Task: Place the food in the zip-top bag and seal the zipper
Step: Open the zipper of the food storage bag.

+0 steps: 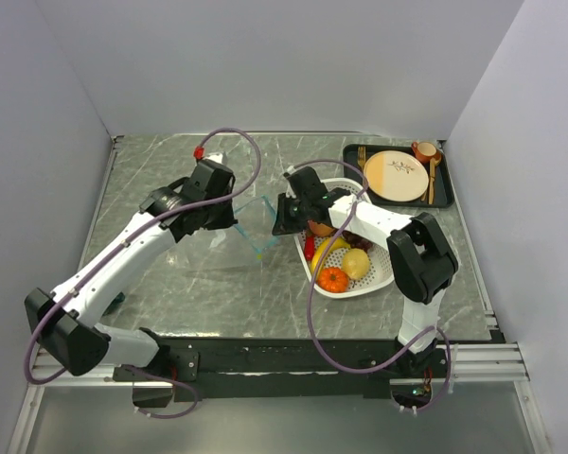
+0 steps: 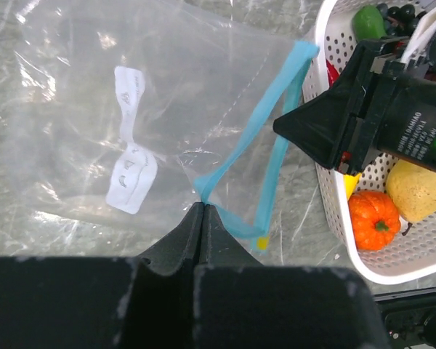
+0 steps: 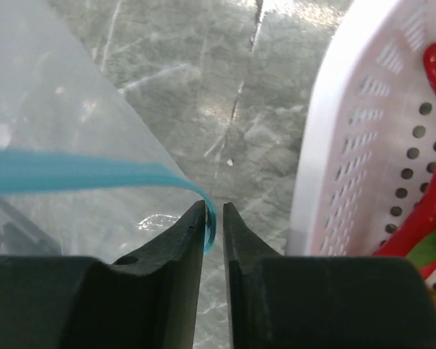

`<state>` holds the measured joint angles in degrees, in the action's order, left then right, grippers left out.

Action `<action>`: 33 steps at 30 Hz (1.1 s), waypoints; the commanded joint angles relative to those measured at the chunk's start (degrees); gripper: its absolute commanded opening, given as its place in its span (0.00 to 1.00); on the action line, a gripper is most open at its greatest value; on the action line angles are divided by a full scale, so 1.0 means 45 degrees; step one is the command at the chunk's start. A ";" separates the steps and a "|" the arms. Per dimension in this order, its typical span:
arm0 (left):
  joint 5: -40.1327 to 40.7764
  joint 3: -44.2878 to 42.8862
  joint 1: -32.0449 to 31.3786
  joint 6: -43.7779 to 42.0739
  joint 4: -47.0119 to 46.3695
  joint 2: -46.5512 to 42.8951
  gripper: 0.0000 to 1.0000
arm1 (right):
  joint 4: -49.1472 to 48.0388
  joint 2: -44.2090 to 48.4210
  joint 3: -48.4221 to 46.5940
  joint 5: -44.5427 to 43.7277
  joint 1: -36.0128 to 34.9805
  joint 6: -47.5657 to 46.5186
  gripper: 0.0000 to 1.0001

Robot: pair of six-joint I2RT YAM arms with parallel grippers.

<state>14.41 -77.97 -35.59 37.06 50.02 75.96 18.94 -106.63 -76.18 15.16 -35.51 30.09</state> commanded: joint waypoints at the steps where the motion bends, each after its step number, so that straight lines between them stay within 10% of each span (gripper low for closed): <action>1: -0.0527 0.0373 0.0038 -0.0052 -0.0958 0.0618 0.01 | -0.0557 0.1116 -0.0102 0.0167 -0.0079 -0.0318 0.34; 5: -0.0508 0.0316 0.0058 -0.0129 -0.1272 0.0931 0.01 | 0.0125 0.1955 -0.0160 -0.1119 -0.0040 -0.0357 0.60; 14: -0.0898 0.0199 0.0039 -0.0500 -0.1623 0.1420 0.01 | 0.1414 0.4434 0.1264 -0.5026 0.0662 -0.0085 0.77; 33: -0.1973 0.0999 0.0331 -0.0657 -0.2873 0.1283 0.01 | 0.2549 0.3443 0.2340 -0.6963 0.3730 -0.2213 0.82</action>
<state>6.96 -74.35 -34.83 34.61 39.64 83.00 29.32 -87.68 -63.66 -12.67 -19.33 22.70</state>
